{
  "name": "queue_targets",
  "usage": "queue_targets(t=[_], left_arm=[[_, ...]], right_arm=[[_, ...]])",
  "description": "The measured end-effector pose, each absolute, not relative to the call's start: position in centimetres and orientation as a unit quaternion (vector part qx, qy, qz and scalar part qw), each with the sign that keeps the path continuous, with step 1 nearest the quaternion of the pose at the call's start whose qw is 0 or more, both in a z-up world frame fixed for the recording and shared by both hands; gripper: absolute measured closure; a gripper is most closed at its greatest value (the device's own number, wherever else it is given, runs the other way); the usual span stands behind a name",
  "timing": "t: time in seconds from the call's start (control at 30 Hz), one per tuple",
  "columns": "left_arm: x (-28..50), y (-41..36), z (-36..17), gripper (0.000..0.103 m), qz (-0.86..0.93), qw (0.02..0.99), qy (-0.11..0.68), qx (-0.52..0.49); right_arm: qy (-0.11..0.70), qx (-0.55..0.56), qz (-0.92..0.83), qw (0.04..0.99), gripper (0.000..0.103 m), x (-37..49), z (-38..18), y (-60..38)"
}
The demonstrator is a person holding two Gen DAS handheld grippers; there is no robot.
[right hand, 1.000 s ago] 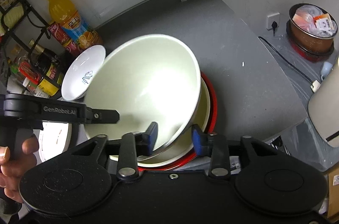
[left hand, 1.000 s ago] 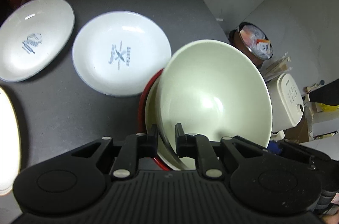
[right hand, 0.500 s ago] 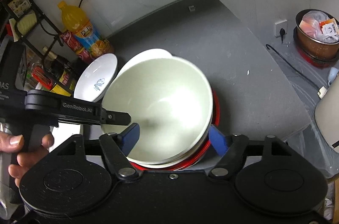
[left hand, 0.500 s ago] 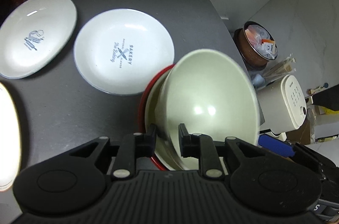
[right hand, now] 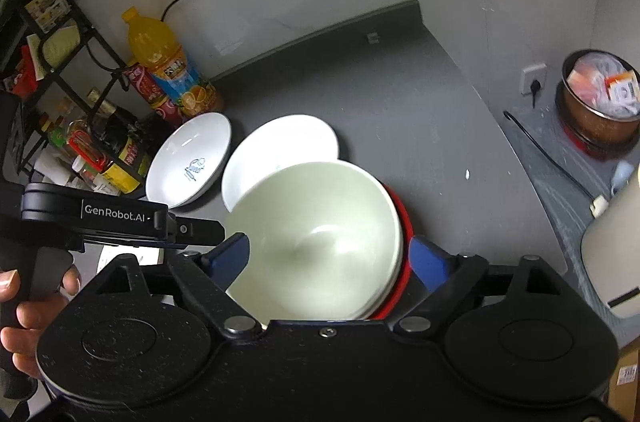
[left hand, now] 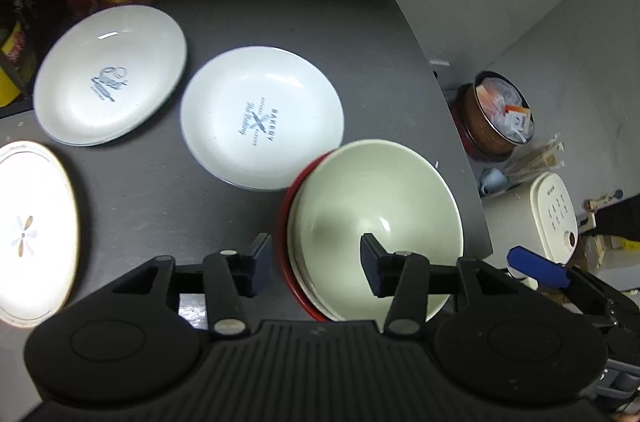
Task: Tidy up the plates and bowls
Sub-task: 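Withdraw the right tool from the bowl stack toward the plates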
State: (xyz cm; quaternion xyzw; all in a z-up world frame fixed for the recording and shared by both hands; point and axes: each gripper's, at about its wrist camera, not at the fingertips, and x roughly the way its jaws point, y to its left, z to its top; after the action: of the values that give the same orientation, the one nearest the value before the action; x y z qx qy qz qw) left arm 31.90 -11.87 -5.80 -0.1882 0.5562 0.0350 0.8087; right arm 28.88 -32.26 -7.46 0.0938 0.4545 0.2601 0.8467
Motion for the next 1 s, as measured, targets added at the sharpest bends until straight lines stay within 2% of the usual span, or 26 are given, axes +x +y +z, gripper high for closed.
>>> queue_targets(t=[0.33,0.57,1.0], left_arm=[[30.0,-9.3,-4.7,0.048,0.087,0.810,0.537,-0.218],[28.5,-6.4,-4.5,0.028,0.126,0.806,0.525,-0.244],[25.9,-1.5,-4.7,0.020,0.175,0.801,0.504,-0.272]], right_arm=[[0.451,0.072,0.295,0.839,0.011,30.2,-6.3,-29.8],[0.446,0.043,0.333,0.830,0.006,30.5,-5.4,-26.8],[0.446,-0.005,0.383,0.809,0.000,31.6,-4.9,-20.1]])
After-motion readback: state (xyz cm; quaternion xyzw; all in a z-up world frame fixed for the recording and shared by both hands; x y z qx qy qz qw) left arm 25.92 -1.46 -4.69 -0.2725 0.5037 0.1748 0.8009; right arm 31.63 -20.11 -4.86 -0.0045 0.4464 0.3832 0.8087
